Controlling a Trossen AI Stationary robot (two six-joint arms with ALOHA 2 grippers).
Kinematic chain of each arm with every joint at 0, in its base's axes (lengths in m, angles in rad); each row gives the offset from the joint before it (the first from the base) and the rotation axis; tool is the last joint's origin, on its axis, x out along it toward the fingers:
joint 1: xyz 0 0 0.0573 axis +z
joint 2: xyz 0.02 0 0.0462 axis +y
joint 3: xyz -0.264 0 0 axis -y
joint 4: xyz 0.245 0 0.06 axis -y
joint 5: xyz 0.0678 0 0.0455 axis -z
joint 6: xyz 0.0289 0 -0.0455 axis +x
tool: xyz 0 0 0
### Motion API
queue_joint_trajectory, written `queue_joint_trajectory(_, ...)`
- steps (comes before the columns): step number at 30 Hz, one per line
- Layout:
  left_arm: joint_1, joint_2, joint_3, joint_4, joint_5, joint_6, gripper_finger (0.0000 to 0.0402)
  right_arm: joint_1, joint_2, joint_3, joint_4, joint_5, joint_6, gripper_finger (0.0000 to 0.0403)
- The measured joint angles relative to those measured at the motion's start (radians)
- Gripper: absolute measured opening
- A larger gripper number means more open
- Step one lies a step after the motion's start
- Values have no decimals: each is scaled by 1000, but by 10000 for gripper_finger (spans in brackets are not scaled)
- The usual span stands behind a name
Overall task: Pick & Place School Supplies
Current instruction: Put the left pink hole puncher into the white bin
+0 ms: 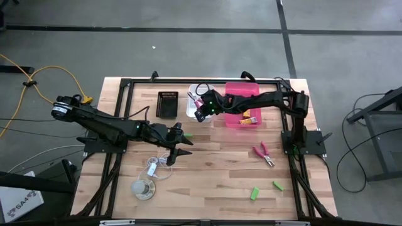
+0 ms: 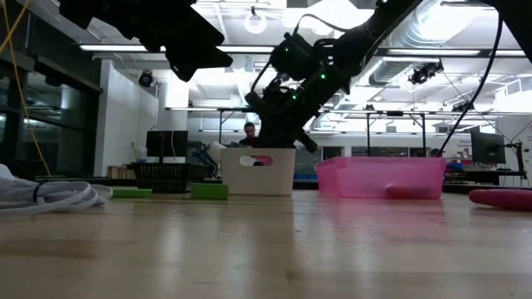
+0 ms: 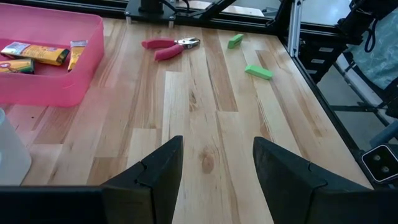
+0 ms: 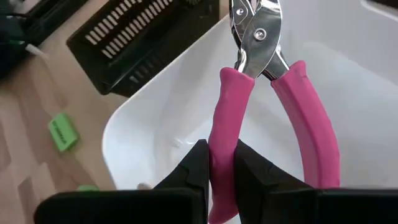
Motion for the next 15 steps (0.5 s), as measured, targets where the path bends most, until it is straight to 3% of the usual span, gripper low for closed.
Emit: queue_joint_trajectory(15, 0, 0, 0, 0, 0, 0, 187, -29, 0, 0, -56, -10, 15, 36)
